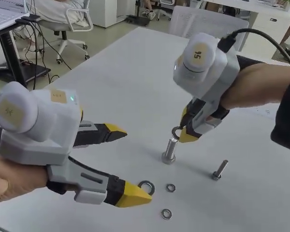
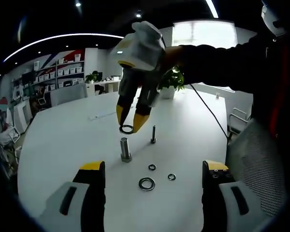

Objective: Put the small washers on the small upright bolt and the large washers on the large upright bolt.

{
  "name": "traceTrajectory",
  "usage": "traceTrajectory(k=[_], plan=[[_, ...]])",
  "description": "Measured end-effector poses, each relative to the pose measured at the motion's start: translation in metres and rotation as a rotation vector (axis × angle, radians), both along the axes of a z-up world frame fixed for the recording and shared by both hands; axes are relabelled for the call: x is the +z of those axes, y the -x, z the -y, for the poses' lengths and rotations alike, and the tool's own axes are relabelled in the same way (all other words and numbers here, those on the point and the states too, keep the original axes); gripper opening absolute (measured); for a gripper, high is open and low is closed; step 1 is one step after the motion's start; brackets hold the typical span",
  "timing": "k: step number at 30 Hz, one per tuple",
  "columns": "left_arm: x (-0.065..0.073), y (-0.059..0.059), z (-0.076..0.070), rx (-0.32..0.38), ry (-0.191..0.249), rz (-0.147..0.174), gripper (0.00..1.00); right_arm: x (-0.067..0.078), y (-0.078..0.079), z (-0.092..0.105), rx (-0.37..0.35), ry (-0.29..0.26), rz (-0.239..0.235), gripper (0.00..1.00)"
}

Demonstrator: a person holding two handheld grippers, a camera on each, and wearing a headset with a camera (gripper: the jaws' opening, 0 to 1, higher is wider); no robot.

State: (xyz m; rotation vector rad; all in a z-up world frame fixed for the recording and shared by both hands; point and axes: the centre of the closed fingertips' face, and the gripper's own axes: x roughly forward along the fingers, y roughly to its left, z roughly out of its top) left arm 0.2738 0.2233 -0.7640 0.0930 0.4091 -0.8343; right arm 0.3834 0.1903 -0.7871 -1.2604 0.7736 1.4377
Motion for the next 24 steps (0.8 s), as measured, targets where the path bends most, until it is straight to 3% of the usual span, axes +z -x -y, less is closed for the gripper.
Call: traceTrajectory(k=[24], plan=[[-0.003, -0.002, 0.001, 0.007, 0.013, -0.016, 0.82, -0.022, -0.001, -0.002, 0.01, 0.043, -0.031, 0.24]])
